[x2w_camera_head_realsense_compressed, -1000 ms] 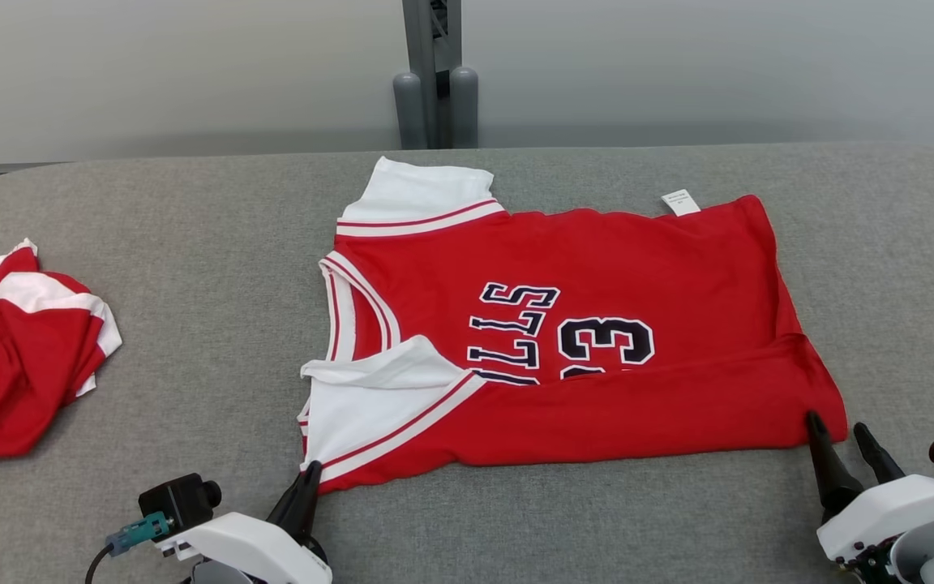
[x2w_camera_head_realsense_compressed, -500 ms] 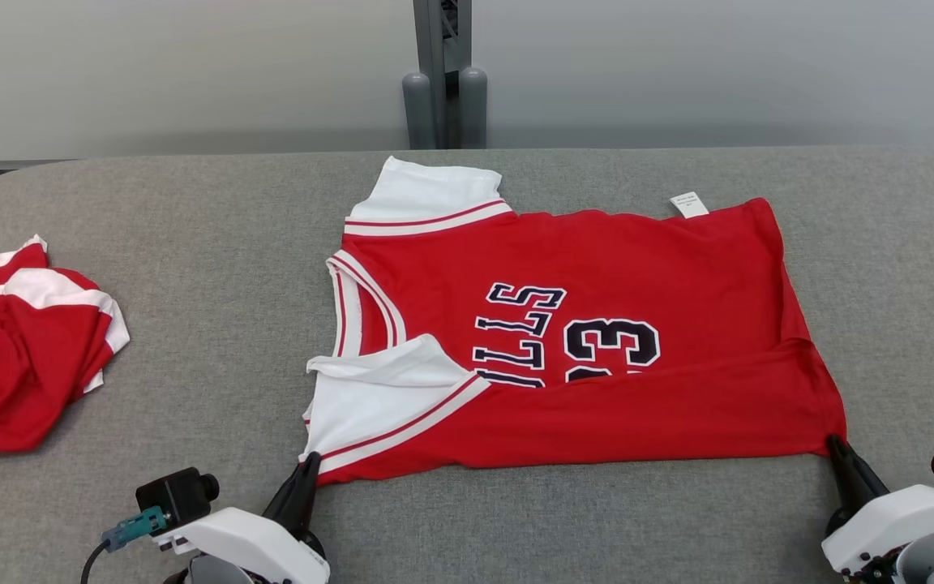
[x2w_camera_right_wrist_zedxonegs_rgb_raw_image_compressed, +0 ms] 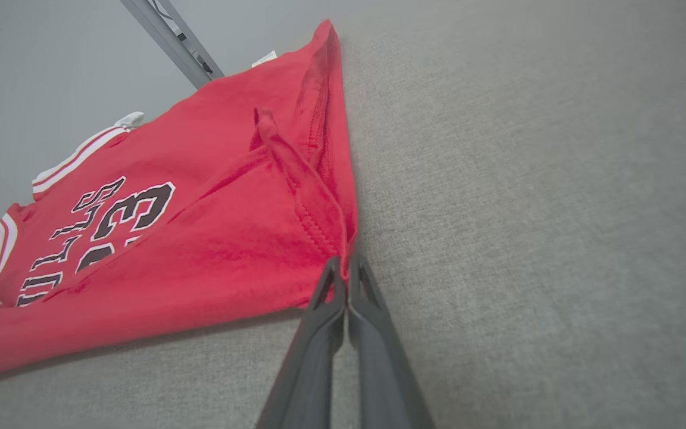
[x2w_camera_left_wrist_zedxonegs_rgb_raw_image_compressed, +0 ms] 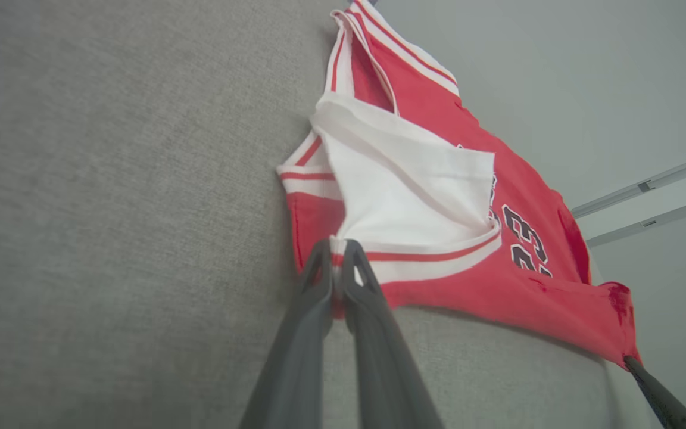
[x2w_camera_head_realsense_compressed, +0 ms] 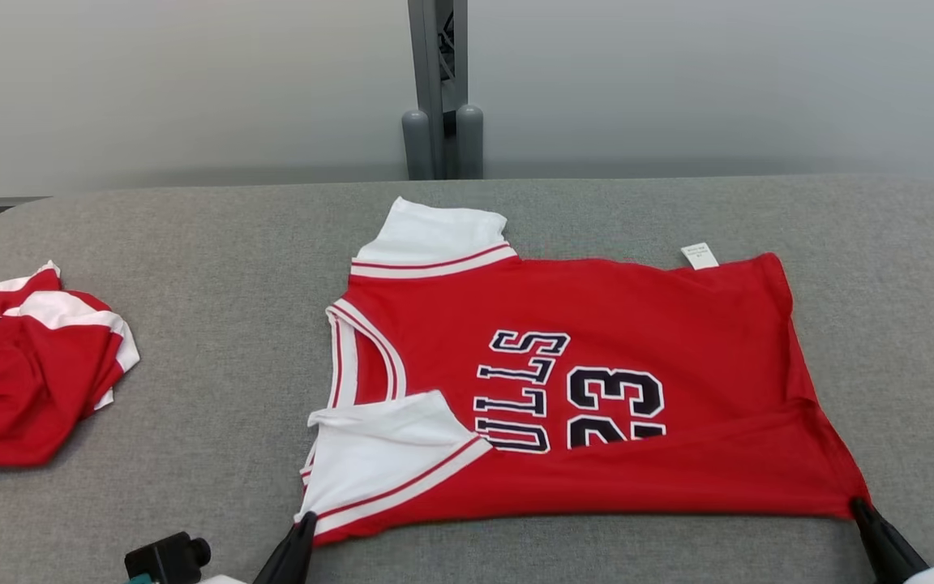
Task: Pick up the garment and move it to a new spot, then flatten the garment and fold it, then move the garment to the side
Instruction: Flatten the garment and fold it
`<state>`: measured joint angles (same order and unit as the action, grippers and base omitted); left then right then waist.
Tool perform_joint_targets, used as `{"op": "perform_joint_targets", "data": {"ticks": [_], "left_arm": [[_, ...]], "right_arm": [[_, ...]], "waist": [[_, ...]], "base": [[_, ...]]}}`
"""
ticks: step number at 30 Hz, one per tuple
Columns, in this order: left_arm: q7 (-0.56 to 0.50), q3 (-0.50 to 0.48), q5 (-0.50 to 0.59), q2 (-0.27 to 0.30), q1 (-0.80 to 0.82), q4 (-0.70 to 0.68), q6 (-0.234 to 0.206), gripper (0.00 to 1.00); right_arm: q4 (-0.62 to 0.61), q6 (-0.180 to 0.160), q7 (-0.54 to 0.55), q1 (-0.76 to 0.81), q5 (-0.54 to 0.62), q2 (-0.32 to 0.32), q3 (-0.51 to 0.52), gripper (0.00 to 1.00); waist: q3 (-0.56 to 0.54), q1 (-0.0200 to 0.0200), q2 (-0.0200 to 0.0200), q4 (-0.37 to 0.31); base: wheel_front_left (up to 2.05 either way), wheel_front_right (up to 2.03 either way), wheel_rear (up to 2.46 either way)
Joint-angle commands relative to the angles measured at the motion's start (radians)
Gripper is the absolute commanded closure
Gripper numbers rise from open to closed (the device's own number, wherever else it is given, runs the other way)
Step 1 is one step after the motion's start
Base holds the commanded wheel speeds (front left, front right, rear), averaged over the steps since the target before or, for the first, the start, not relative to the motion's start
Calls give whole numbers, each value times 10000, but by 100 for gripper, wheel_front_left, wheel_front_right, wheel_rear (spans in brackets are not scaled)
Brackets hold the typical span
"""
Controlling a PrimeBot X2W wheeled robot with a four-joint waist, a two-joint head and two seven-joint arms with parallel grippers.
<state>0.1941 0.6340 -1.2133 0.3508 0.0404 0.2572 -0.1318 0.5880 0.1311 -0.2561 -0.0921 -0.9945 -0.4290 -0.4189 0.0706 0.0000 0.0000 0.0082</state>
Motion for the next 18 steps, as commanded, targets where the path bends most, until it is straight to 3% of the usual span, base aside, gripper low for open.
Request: {"op": "perform_joint_targets", "data": {"ticks": [1,10,18], "left_arm": [[-35,-10,-2,222,-368,-362,-194,100],[-658,236,-264,734,-1480,-1952,-957,100],[-1114,495,-297,727,-1690,-2468,-1574,100]], "right_arm": [[-178,-7,-52,429,-125,-260,132,100],[-950,-7,73,1494,-270,-713,491,100],[-1119,-7,353,1889,-179,-564,626,100]], "waist": [[-138,0,0,25],[-247,0,0,28],[-476,0,0,122]], "base": [[0,0,0],[0,0,0],[0,0,0]]}}
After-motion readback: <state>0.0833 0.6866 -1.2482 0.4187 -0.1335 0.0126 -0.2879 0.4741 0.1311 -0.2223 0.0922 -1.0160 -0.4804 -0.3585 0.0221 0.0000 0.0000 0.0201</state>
